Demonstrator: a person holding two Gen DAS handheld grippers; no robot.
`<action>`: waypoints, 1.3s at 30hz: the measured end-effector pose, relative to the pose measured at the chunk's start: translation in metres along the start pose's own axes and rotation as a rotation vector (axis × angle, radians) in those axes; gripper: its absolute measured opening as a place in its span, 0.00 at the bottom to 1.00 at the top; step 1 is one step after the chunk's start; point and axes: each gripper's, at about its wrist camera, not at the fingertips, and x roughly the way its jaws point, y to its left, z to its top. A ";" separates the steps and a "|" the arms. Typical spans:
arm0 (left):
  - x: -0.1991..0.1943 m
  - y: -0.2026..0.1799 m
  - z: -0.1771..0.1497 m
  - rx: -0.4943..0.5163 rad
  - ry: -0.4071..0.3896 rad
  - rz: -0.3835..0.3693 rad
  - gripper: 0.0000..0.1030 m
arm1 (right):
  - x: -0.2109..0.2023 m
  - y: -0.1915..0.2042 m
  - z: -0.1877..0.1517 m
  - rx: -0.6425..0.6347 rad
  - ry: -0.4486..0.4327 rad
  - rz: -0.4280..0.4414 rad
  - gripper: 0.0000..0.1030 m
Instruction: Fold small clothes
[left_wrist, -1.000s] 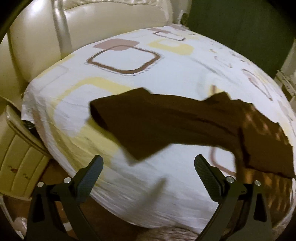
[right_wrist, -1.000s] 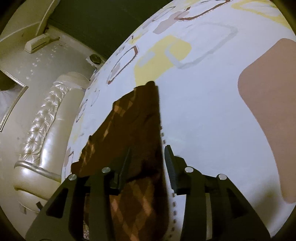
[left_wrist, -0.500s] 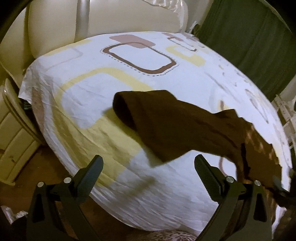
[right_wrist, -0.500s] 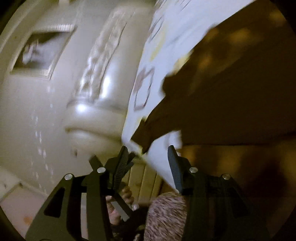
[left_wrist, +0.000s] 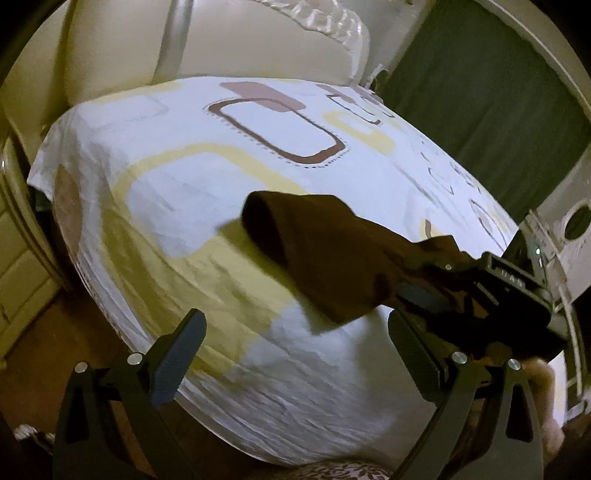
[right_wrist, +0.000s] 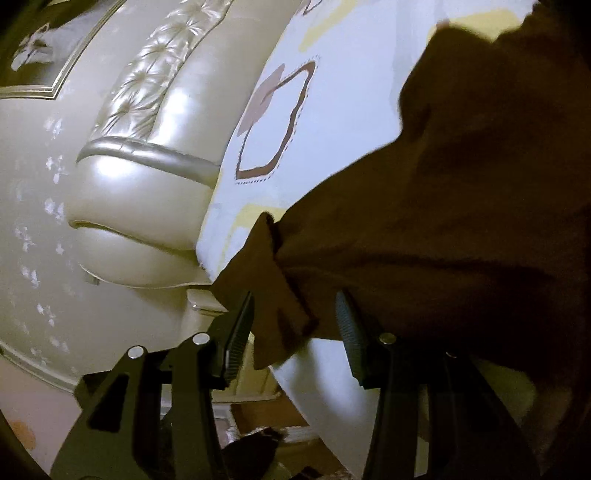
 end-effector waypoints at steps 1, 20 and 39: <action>0.000 0.003 -0.001 -0.008 -0.001 -0.002 0.95 | 0.002 0.002 -0.002 -0.013 0.001 -0.002 0.44; 0.001 0.012 -0.005 -0.038 0.004 0.003 0.95 | -0.019 0.067 0.011 -0.101 -0.046 0.048 0.04; 0.007 -0.097 -0.019 0.184 0.069 -0.060 0.95 | -0.354 0.049 0.046 -0.239 -0.342 -0.024 0.04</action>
